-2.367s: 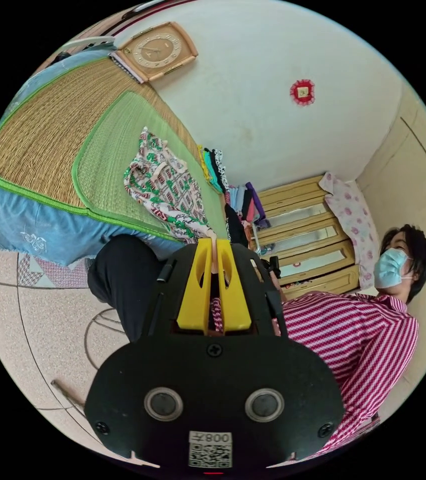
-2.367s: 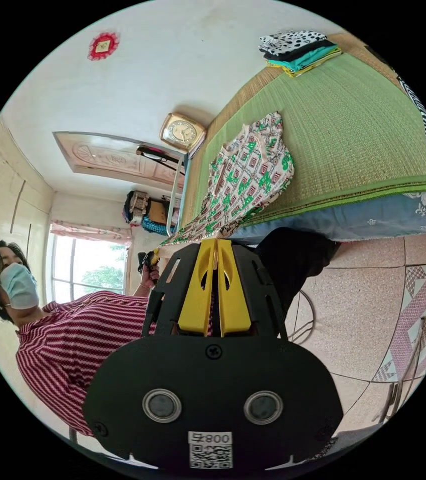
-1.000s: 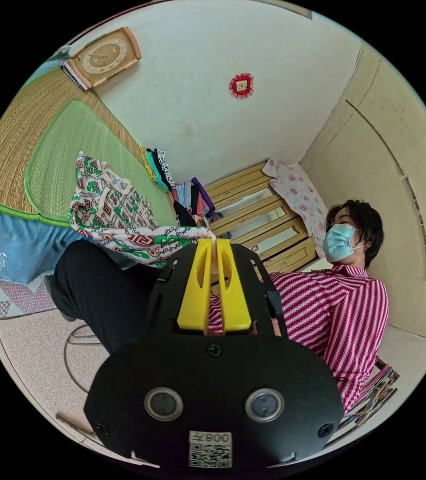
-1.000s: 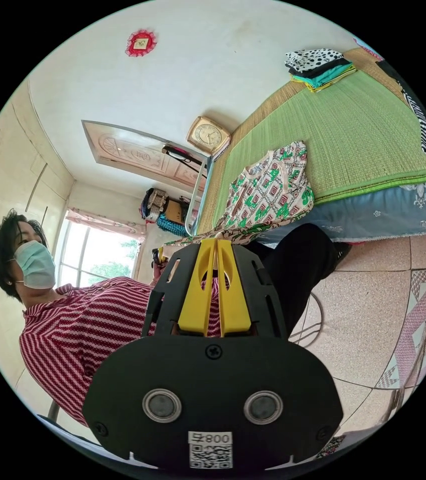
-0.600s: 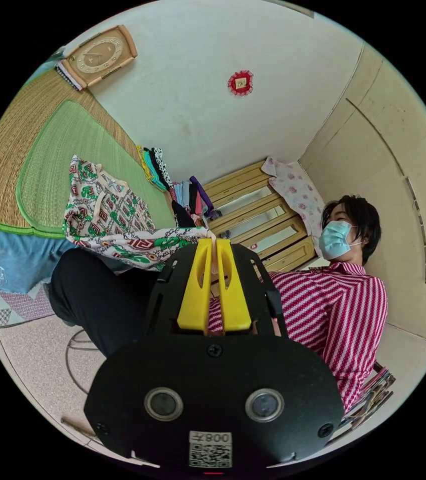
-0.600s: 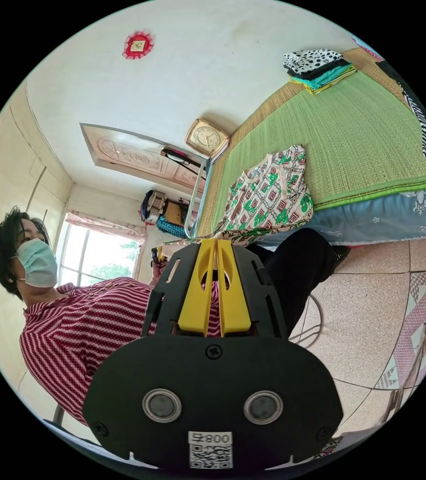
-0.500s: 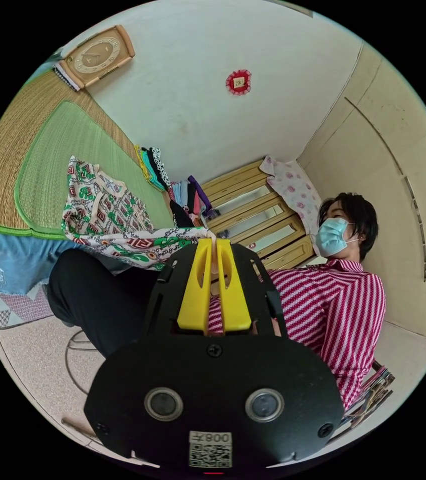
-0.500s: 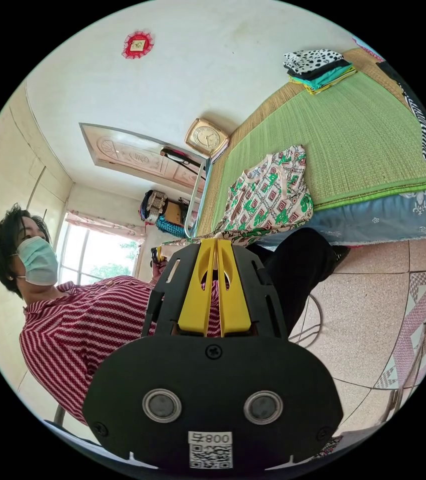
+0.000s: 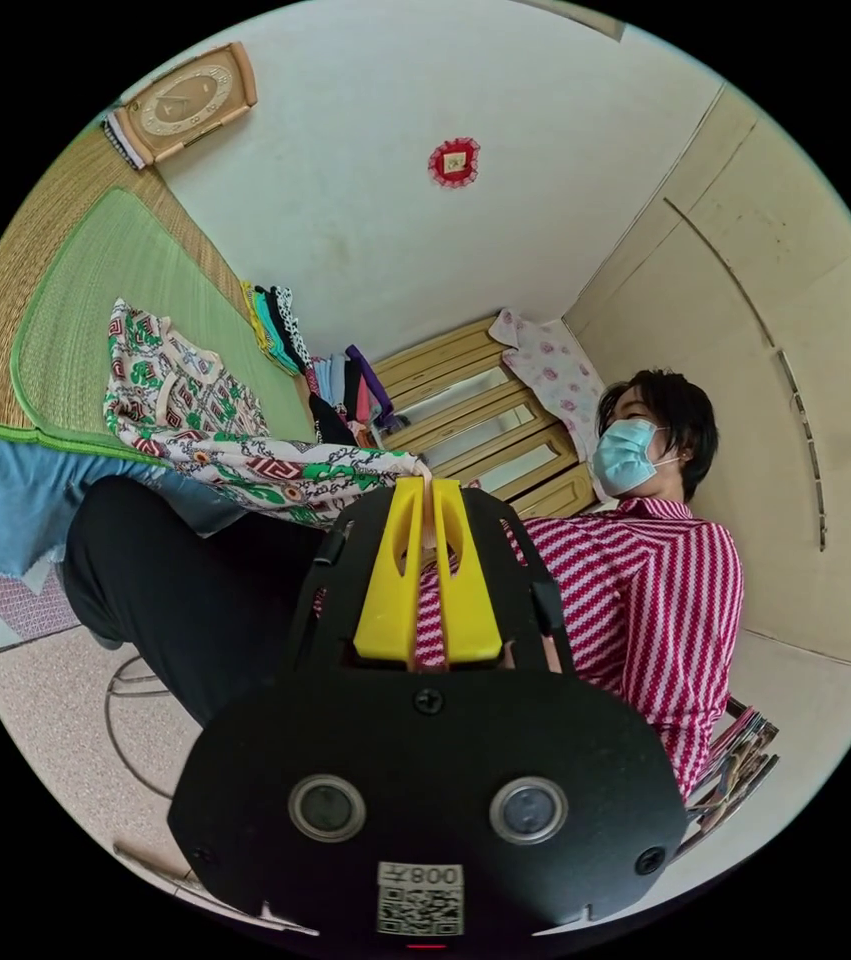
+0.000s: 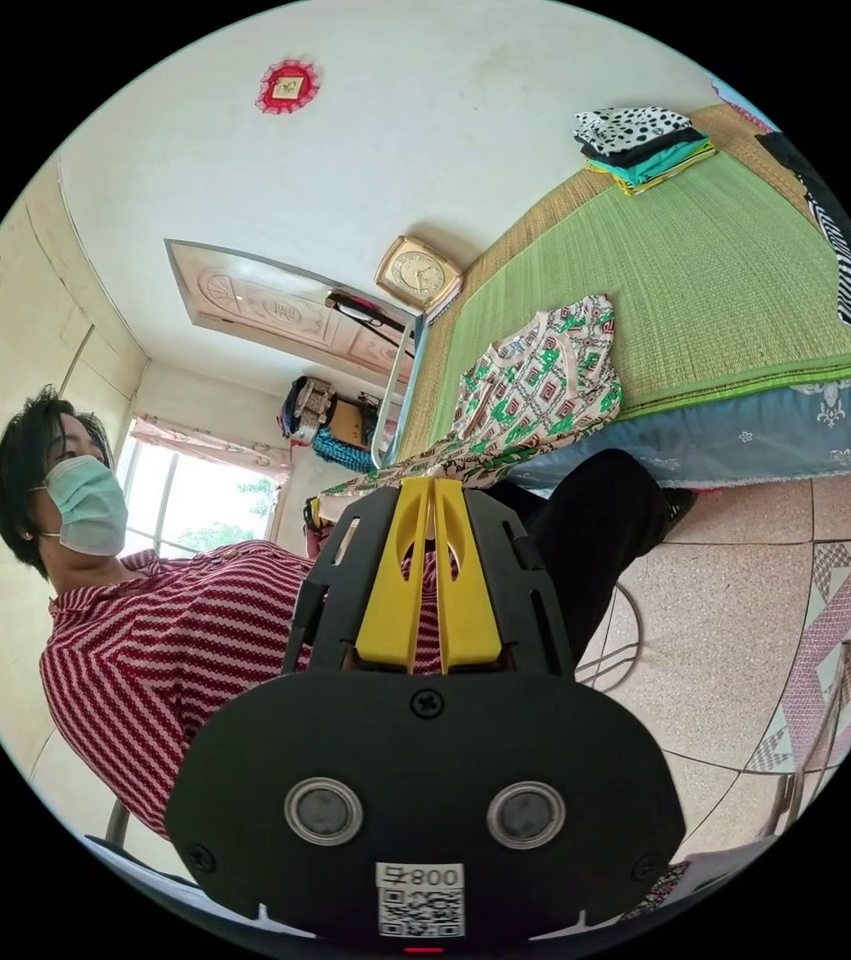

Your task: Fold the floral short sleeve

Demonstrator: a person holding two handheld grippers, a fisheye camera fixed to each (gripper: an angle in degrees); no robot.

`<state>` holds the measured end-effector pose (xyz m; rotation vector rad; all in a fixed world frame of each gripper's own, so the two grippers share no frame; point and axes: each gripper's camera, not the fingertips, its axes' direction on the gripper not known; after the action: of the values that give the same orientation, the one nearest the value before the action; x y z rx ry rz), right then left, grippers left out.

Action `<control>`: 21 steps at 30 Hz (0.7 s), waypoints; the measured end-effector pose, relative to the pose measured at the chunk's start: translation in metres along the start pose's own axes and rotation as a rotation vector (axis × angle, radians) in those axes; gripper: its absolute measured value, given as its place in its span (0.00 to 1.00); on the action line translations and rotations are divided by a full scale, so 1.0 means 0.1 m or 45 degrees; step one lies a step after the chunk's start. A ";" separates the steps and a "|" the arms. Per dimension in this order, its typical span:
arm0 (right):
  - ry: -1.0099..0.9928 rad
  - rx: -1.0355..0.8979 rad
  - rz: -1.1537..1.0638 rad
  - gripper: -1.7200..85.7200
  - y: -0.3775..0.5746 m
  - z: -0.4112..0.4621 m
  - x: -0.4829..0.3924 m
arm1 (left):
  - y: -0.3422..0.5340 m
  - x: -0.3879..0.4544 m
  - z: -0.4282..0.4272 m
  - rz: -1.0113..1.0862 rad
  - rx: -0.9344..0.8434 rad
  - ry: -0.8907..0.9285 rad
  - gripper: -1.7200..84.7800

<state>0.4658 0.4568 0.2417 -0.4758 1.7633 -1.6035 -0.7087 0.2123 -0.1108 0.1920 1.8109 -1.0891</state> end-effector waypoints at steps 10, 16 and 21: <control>-0.018 0.016 0.024 0.02 -0.23 -0.18 -0.25 | -0.35 -0.07 0.00 -0.025 0.024 -0.029 0.03; -0.021 0.024 0.020 0.02 -0.68 -0.31 -0.38 | -0.87 -0.24 -0.03 -0.045 0.078 -0.105 0.03; -0.019 0.009 0.017 0.02 -1.28 -0.38 -0.45 | -1.43 -0.49 -0.03 -0.077 0.104 -0.167 0.03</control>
<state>0.4470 0.4927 0.3768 -0.4706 1.7460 -1.5928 -0.7646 0.1467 0.0132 0.1126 1.6663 -1.1917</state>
